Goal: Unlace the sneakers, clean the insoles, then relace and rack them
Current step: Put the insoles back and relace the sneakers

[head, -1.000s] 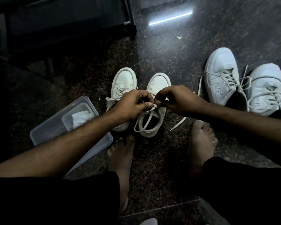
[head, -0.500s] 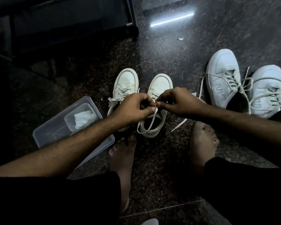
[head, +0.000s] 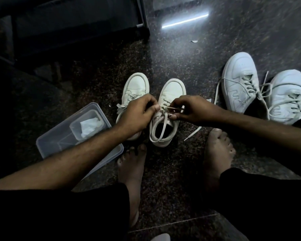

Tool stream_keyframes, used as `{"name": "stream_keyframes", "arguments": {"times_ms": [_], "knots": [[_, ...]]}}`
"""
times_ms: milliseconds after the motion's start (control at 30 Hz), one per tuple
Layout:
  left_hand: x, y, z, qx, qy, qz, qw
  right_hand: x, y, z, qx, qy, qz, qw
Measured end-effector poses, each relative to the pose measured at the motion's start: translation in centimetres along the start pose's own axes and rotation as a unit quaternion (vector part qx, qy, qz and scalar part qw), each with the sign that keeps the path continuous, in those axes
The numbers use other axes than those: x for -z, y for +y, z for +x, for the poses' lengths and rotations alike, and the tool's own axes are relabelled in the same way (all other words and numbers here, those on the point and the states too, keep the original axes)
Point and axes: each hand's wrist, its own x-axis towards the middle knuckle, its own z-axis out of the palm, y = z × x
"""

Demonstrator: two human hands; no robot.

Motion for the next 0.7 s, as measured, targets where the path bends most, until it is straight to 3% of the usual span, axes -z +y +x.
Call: {"name": "stream_keyframes", "arguments": {"times_ms": [67, 133, 267, 400, 500, 600, 700], "knots": [[-0.1, 0.1, 0.2, 0.09, 0.044, -0.121, 0.988, 0.1, 0.0, 0.0, -0.014, 0.024, -0.007, 1.0], [-0.2, 0.8, 0.5, 0.158, 0.082, -0.248, 0.952, 0.1, -0.1, -0.1, -0.023, 0.044, -0.023, 0.998], [0.2, 2.3, 0.9, 0.156, 0.092, -0.383, 0.906, 0.0, -0.1, -0.6, -0.002, 0.058, -0.029, 0.998], [0.5, 2.8, 0.7, 0.161, 0.071, -0.477, 0.861, 0.0, 0.0, -0.9, -0.021, 0.107, 0.143, 0.984], [0.2, 2.4, 0.4, 0.158, 0.053, -0.408, 0.898, -0.3, 0.3, -0.3, -0.031, 0.055, 0.176, 0.982], [0.1, 2.2, -0.2, 0.085, 0.007, -0.208, 0.974, -0.5, 0.4, -0.5, -0.008, 0.035, 0.077, 0.996], [0.1, 1.8, -0.5, 0.018, -0.045, -0.049, 0.998, -0.5, 0.3, -0.6, 0.015, 0.048, 0.071, 0.996]]}}
